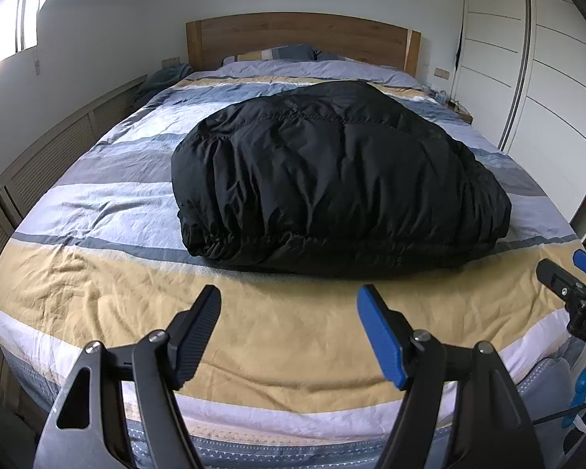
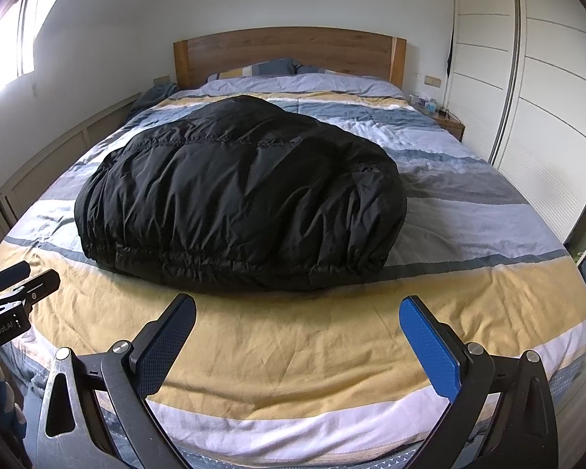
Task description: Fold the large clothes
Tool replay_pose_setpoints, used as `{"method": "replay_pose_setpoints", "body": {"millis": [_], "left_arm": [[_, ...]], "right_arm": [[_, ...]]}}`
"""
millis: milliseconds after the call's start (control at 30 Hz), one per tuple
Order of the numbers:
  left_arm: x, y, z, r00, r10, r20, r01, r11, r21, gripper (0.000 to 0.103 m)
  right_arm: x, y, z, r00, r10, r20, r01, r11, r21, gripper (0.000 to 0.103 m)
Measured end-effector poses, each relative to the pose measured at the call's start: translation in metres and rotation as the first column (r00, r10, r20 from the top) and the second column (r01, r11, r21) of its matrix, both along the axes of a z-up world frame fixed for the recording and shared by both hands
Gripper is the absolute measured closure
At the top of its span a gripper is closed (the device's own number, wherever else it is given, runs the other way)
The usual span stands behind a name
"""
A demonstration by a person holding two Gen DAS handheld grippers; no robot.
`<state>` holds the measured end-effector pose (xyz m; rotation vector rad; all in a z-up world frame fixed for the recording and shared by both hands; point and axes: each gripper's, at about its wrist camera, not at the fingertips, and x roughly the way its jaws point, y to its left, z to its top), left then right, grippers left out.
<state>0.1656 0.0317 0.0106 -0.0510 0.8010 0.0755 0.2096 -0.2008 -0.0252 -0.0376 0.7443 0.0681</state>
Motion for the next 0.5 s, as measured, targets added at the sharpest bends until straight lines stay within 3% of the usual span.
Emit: {"method": "replay_pose_setpoints", "body": {"millis": [500], "left_arm": [[-0.0016, 0.0021, -0.0016, 1.000, 0.007, -0.001, -0.007, 1.000, 0.007, 0.032]], "right_arm": [[0.0006, -0.0074, 0.0002, 1.000, -0.008, 0.002, 0.008, 1.000, 0.004, 0.001]]}}
